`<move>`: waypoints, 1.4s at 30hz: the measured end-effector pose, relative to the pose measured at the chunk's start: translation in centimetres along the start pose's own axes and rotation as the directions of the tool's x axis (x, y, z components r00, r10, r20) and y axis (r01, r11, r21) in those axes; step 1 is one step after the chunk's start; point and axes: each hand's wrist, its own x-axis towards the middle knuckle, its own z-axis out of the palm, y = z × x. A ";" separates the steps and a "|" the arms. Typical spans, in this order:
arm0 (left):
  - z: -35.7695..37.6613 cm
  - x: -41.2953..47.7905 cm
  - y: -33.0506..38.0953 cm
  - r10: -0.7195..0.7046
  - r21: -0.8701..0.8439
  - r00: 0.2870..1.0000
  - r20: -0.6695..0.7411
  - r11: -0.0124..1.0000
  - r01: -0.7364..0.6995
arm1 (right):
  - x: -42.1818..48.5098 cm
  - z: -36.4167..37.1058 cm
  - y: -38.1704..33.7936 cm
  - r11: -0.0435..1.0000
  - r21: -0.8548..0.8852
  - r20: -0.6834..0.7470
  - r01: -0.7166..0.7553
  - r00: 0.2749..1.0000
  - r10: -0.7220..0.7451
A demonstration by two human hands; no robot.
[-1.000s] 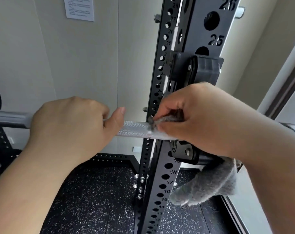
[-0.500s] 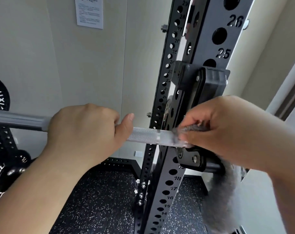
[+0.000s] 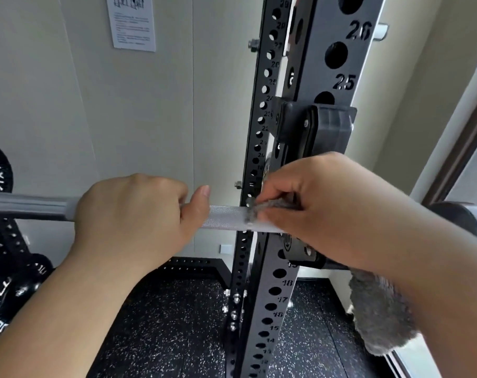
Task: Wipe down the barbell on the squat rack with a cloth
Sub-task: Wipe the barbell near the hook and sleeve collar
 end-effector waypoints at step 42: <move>-1.2 -1.4 -8.7 0.150 -0.111 0.985 -0.086 0.981 -0.159 | 2.9 4.9 -6.2 0.991 0.048 -0.178 0.122 0.978 -0.112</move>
